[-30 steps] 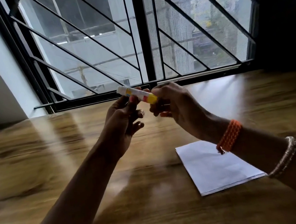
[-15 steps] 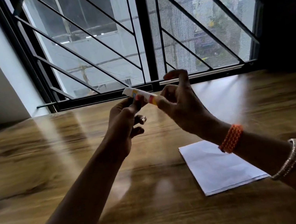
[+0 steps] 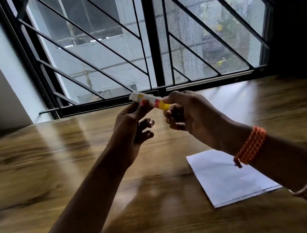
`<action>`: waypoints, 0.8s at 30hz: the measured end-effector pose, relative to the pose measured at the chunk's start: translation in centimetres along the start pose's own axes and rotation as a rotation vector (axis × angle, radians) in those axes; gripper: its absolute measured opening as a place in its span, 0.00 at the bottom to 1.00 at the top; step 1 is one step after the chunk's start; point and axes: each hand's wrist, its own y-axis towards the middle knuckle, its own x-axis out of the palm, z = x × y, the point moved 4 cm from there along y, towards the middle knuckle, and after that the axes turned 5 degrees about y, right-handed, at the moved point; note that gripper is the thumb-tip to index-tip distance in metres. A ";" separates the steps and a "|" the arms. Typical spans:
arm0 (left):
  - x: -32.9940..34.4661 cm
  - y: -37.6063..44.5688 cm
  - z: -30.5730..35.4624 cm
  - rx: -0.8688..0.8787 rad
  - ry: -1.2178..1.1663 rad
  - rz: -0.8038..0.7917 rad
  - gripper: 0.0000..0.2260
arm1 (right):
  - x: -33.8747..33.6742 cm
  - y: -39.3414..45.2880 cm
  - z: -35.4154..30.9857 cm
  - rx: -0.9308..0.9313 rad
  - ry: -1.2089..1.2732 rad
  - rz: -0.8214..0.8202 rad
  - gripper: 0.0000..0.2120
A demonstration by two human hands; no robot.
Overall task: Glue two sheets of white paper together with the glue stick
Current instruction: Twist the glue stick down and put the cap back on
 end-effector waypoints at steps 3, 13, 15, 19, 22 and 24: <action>0.1 0.0 0.0 0.017 0.011 -0.022 0.11 | 0.0 -0.2 0.4 0.102 0.117 -0.046 0.04; -0.1 0.1 -0.7 -0.106 0.125 0.009 0.13 | 1.7 -3.0 -1.5 -0.996 -1.392 0.064 0.07; -0.3 0.2 -1.1 -0.132 0.120 0.014 0.13 | 1.7 -2.7 -1.1 -1.032 -1.627 0.050 0.11; -0.3 0.1 -1.6 -0.163 0.151 0.018 0.14 | 1.4 -2.6 -1.3 -0.980 -1.450 0.083 0.07; -0.2 0.1 -1.3 -0.119 0.116 0.003 0.13 | 0.6 -2.1 -1.3 -0.799 -1.025 0.124 0.07; -0.1 0.1 -1.0 -0.080 0.091 -0.019 0.13 | 0.3 -1.5 -1.0 -0.597 -0.696 0.118 0.09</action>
